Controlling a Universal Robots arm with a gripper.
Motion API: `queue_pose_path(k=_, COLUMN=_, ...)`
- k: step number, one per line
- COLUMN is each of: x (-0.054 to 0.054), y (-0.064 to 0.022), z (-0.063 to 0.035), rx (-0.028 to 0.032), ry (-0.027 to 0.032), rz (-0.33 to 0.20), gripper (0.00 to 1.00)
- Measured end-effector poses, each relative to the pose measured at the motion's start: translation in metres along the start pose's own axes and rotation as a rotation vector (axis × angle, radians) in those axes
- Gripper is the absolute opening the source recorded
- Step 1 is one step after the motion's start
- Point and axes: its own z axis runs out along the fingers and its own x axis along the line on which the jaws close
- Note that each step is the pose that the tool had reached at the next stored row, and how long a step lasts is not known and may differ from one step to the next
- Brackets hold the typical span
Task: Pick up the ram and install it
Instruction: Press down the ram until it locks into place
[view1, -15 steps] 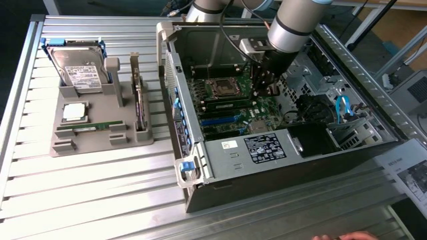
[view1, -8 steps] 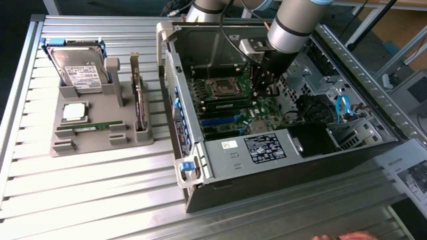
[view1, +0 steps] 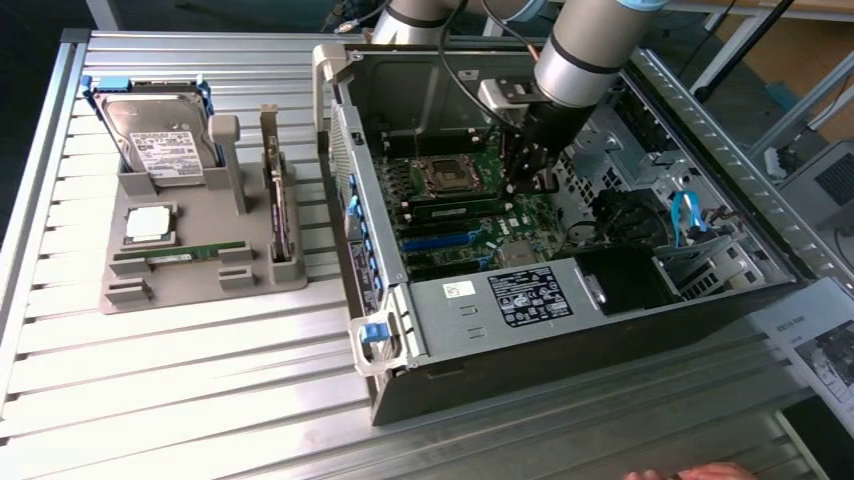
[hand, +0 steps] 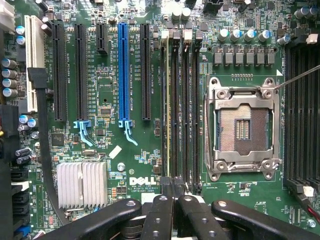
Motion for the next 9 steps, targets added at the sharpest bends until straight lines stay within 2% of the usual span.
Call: queue_pose_path(k=9, x=0.0000, y=0.0000, z=0.0010, rx=0.0000, ry=0.0000, rz=0.000, gripper=0.10)
